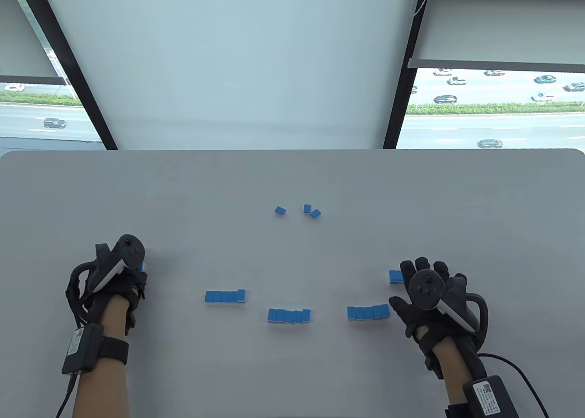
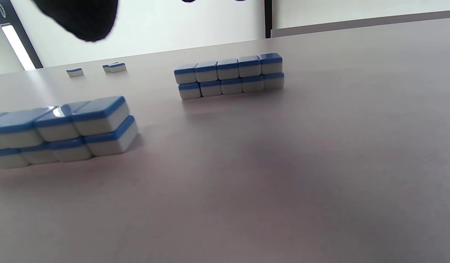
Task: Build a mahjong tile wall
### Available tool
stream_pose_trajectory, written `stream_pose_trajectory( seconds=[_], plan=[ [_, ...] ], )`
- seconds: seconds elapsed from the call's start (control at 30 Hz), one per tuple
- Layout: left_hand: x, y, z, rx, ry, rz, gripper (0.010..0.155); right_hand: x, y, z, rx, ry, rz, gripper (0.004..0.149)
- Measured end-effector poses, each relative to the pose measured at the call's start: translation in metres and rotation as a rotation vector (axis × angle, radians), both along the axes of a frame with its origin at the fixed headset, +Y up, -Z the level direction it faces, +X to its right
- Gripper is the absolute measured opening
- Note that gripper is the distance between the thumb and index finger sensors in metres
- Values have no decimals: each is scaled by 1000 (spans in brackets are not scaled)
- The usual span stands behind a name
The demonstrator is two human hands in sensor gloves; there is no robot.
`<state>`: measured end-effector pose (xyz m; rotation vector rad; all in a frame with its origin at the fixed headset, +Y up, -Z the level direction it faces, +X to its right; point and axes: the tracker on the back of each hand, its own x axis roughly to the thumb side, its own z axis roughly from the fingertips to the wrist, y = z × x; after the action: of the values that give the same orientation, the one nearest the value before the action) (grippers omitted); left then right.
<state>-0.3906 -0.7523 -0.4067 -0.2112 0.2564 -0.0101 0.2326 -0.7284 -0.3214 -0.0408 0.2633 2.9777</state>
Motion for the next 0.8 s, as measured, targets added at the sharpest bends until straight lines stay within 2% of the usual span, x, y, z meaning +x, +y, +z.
stream_pose_trajectory(
  seconds=[0.2, 0.53, 0.8],
  plan=[
    [-2, 0, 0, 26, 3, 4, 59, 0, 0, 0, -4, 0, 3, 80],
    [0, 1, 7, 28, 13, 14, 60, 0, -1, 0, -13, -5, 1, 80],
    [14, 8, 17, 28, -48, 79, 60, 0, -2, 0, -21, -8, 5, 80]
  ],
)
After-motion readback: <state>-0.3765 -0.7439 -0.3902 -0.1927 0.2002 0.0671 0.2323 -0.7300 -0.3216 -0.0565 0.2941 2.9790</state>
